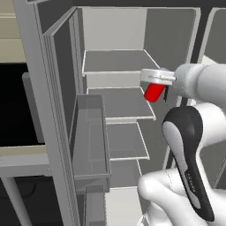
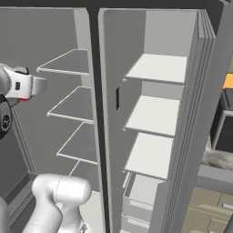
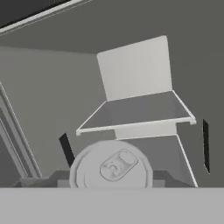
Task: Open the fridge, grab two sodas, and place both sodas inside the bowl with ice on the dining counter.
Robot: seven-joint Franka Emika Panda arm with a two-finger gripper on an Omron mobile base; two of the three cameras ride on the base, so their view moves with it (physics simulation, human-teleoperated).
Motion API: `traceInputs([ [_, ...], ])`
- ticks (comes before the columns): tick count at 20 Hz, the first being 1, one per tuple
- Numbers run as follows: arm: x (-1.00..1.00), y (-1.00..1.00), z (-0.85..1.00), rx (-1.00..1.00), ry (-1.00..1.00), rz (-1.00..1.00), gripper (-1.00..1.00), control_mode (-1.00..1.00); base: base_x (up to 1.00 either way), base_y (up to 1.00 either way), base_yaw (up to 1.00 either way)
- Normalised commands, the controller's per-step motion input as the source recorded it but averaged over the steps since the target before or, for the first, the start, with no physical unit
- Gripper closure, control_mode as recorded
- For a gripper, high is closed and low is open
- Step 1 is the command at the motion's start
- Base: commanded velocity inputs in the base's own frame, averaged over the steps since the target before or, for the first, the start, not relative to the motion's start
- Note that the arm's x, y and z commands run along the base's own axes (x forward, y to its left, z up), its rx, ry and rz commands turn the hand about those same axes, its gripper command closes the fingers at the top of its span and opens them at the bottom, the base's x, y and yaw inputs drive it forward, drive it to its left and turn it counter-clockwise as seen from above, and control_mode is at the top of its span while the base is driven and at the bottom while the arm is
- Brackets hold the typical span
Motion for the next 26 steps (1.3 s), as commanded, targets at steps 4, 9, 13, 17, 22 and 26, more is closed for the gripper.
traceInputs([
  [4, -1.0, -0.23, 0.02, 0.0, 0.01, -0.03, 1.0, -1.0, 0.0, 0.0, 0.0],
  [9, -1.0, -0.4, 0.0, 0.0, 0.0, -0.03, 1.0, -1.0, 0.0, 0.0, 0.0],
  [13, -0.82, -0.26, 0.0, 0.0, -0.03, -0.04, 1.0, -1.0, 0.0, 0.0, 0.0],
  [17, -0.22, 0.0, -0.05, 0.01, 0.0, -0.02, 1.0, -1.0, 0.0, 0.0, 0.0],
  [22, -0.08, 0.01, -0.07, 0.0, 0.0, 0.0, 1.0, 1.0, -0.47, 0.07, -0.09],
  [26, 0.0, 0.0, 0.0, 0.0, 0.0, 0.0, 1.0, 1.0, -0.81, 0.27, -0.27],
])
